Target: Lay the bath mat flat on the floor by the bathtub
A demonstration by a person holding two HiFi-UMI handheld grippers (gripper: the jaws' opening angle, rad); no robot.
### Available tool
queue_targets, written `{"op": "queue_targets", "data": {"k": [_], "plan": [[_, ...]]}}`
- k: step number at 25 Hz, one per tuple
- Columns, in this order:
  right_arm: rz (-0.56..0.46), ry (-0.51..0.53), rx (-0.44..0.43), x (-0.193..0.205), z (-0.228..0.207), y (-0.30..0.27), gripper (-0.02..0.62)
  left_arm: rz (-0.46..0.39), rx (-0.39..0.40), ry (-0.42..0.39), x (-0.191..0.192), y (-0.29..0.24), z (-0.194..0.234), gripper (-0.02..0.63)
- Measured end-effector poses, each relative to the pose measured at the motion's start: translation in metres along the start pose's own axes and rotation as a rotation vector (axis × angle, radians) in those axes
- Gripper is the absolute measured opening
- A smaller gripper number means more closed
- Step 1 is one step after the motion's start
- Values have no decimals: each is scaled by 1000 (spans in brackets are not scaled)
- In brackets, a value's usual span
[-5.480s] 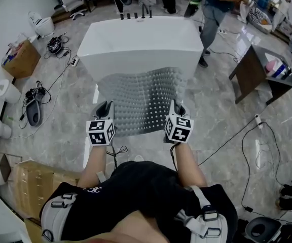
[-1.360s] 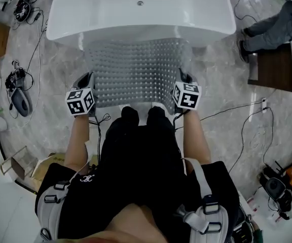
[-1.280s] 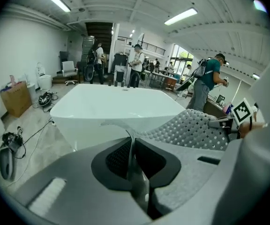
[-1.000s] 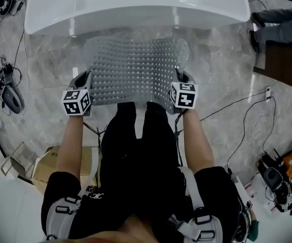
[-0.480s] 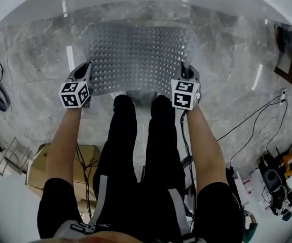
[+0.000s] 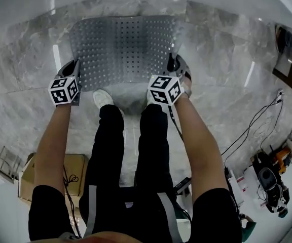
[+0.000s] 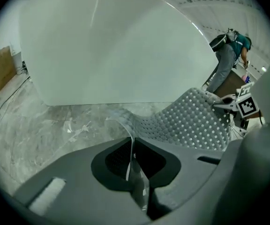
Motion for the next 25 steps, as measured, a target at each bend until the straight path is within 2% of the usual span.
{"op": "queue_targets", "data": {"k": [2, 5, 10, 14, 18, 25], "plan": [[-19, 43, 0, 4, 5, -13, 18, 13, 1, -31, 7, -15, 0, 21], [-22, 94, -12, 19, 18, -36, 21, 12, -1, -35, 19, -32, 1, 21], [19, 73, -46, 43, 41, -68, 20, 9, -15, -19, 42, -38, 10, 21], [24, 58, -90, 50, 54, -84, 20, 2, -22, 43, 55, -42, 23, 21], [64, 1, -150, 68, 62, -99, 20, 39, -32, -14, 69, -56, 26, 21], [155, -102, -118, 114, 45, -121, 20, 125, -66, -96, 96, -81, 34, 21]]}}
Point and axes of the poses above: the fingertips, and each gripper's own axes: y backward along the fingers, z to its left, x out of its underside, the point moved 3 cm from there along y, backward along the fingers, and after that the axes turned 11 degrees about -z, right-handed, at the moved point
